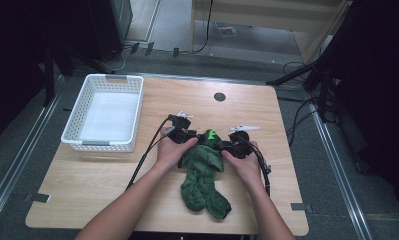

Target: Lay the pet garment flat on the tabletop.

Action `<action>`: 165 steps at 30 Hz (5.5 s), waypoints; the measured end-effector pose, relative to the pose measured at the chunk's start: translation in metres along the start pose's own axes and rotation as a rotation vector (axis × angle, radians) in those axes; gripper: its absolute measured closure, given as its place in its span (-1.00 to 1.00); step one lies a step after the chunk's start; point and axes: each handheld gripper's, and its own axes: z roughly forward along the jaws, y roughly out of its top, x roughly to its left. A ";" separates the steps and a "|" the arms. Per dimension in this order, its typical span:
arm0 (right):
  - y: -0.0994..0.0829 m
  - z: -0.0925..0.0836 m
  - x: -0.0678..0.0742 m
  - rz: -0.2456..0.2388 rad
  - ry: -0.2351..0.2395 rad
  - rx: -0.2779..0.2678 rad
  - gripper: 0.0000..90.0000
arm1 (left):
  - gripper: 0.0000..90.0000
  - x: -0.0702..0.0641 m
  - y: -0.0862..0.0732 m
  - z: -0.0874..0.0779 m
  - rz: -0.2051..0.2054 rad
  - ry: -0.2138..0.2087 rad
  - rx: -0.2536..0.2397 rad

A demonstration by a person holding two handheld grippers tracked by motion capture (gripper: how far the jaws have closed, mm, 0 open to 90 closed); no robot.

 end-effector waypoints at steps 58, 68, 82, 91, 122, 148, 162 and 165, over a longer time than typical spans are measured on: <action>-0.049 -0.043 -0.010 0.012 -0.078 -0.071 0.86 | 0.42 0.007 -0.057 -0.057 0.011 0.008 -0.005; -0.038 -0.089 -0.023 0.041 0.123 -0.178 0.01 | -0.10 0.020 -0.051 -0.084 -0.040 -0.143 -0.109; 0.036 -0.006 -0.035 0.136 0.097 -0.096 0.08 | -0.15 0.047 0.006 -0.028 -0.230 0.058 -0.084; 0.036 0.022 -0.027 0.065 0.109 -0.001 0.77 | 0.49 0.040 0.006 -0.007 -0.116 0.076 -0.076; -0.046 -0.056 0.044 -0.076 0.026 -0.146 0.20 | 0.17 -0.032 -0.044 -0.079 0.073 0.001 -0.247; -0.064 -0.039 0.044 -0.105 -0.122 -0.149 0.88 | 0.97 -0.026 -0.113 -0.134 0.053 -0.121 -0.201; -0.073 -0.091 0.065 -0.141 -0.045 -0.255 0.46 | 0.03 -0.013 -0.104 -0.146 -0.030 -0.082 -0.213; -0.078 -0.082 0.088 -0.201 -0.027 -0.204 0.57 | 0.00 -0.025 -0.095 -0.134 0.002 -0.086 -0.184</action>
